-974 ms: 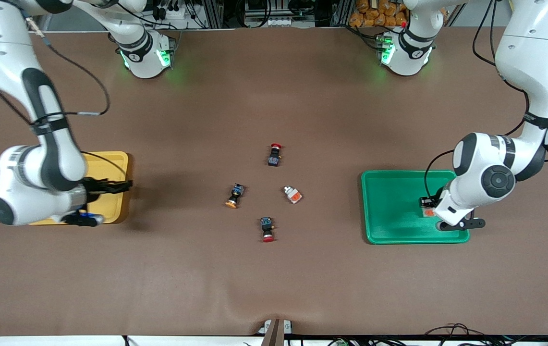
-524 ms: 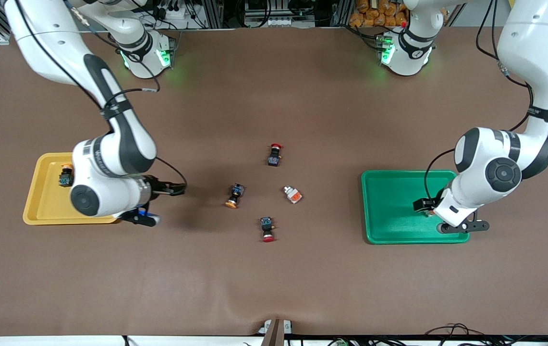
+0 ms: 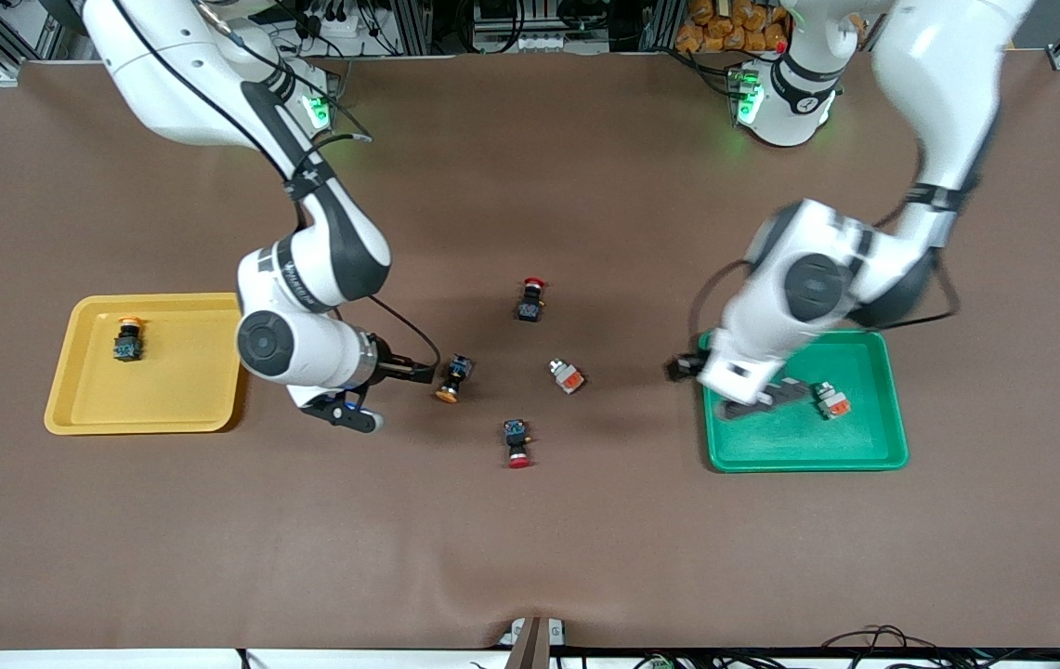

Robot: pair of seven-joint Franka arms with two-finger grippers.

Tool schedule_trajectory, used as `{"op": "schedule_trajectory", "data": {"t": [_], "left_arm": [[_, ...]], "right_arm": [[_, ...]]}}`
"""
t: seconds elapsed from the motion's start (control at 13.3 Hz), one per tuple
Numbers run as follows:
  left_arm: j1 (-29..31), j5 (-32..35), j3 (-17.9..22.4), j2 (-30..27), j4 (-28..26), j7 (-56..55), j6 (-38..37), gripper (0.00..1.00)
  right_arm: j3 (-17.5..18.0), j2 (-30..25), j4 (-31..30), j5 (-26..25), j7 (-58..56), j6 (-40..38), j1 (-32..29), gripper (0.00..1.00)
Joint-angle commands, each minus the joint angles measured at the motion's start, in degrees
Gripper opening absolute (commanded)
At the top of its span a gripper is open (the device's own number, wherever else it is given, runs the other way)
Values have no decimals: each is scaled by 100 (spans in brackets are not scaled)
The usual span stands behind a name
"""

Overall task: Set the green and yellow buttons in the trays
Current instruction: 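Reach both grippers to the second yellow-capped and orange-white buttons and grasp, then carry the second buttons toward the yellow and green trays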

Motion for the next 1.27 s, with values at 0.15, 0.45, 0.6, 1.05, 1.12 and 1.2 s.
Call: {"op": "schedule_trajectory", "data": {"t": [0.15,0.45,0.6,1.05,1.12,1.2], "left_arm": [[-909,15,79,786,599,-1574,197,100],[-1297,234,123,1181,608,-2190,866,100],[-1350,235,193,1305,608,-2340,1050,100],[-2009,226,844,1656,643,-2850,1683,95],[-2018,226,844,1727,730,-2912,1719,94],[-2027,226,844,1806,827,-2964,1728,93]], "right_arm": [[-81,343,-32,82,439,666,300,100],[-108,667,-50,39,1008,1500,713,100],[-134,756,-85,30,1027,1572,793,100],[-169,712,-297,-612,1027,1511,714,0],[-169,712,-244,-568,1019,1511,705,0],[-169,695,-235,-568,1001,1476,687,0]]}}
